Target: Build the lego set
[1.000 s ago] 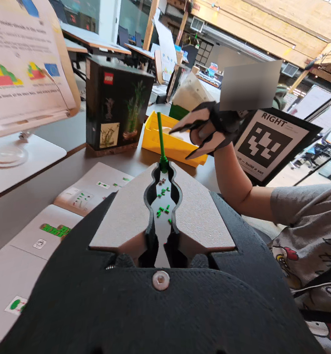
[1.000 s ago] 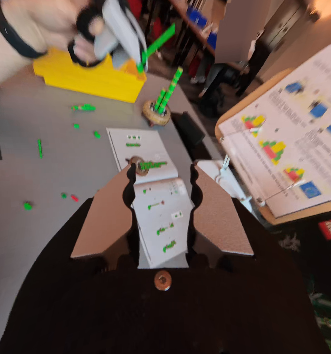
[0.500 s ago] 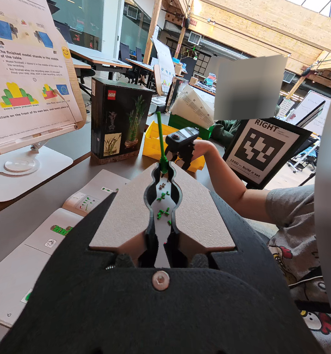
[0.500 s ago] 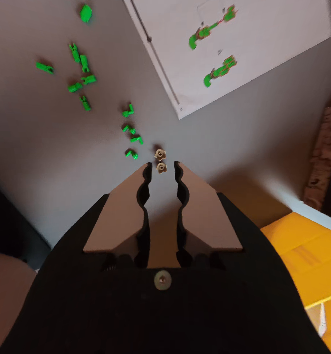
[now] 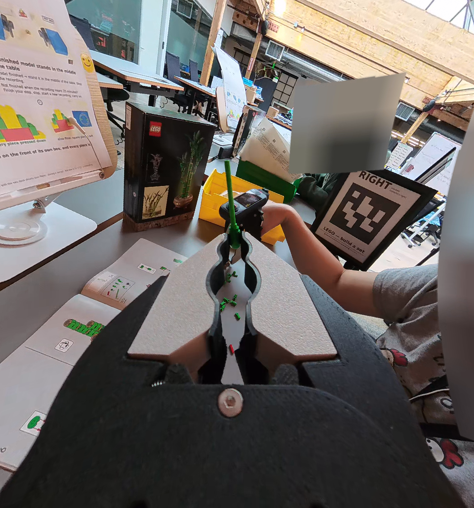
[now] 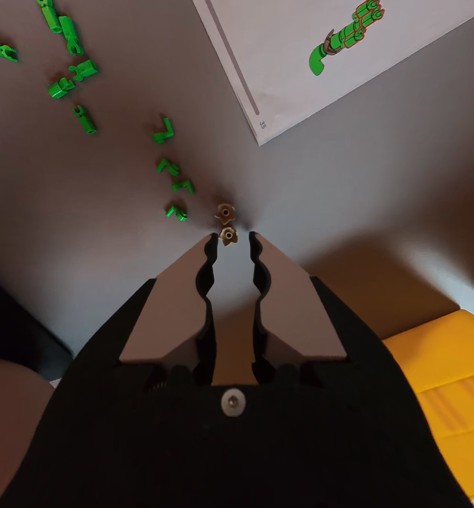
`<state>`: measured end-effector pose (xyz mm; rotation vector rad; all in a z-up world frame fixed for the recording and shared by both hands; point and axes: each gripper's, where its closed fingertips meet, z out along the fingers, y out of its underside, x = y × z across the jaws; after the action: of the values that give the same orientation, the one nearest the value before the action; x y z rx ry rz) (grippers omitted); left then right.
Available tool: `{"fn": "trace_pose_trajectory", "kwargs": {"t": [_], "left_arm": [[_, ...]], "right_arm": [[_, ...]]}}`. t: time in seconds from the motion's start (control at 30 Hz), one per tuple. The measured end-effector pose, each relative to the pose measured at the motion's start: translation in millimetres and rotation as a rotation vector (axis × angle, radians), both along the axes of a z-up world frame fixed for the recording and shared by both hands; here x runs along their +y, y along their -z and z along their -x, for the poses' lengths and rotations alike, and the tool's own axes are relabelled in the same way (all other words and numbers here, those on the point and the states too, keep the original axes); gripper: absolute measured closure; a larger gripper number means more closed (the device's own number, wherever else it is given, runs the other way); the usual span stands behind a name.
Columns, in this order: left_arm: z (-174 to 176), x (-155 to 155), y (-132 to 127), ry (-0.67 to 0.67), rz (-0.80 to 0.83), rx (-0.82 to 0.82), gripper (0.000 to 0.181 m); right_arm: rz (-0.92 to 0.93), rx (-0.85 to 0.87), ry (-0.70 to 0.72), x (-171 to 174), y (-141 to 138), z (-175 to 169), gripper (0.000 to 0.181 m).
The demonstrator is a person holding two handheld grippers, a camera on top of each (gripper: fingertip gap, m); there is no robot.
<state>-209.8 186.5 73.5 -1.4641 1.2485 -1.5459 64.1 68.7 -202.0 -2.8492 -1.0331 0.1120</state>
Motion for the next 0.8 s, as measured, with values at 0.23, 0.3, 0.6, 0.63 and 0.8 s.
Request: {"fn": "trace_pose_trajectory", "kwargs": {"t": [0.23,0.3,0.6,0.63,0.8], "left_arm": [[4.8,1.7,-3.7,-0.006,0.0,-0.01,0.176],[3.3,0.5,-2.0,0.0,0.0,-0.001,0.176],[-43.4,-35.1,95.7,0.197,0.041,0.41,0.176],[-46.2,-43.9,112.9,0.251,0.06,0.482,0.176],[-46.8,-76.3,170.7,0.437,0.096,0.721,0.176]], "right_arm": [[0.034,0.011,0.008,-5.5,0.9,-0.8,0.169],[-0.003,-0.002,0.026,-1.8,-8.5,-4.8,0.169],[-0.77,0.445,-0.197,54.5,-170.4,86.5,0.17],[-0.75,0.556,-0.281,44.3,-176.3,108.0,0.171],[-0.686,0.73,-0.446,42.1,-162.0,149.2,0.17]]}}
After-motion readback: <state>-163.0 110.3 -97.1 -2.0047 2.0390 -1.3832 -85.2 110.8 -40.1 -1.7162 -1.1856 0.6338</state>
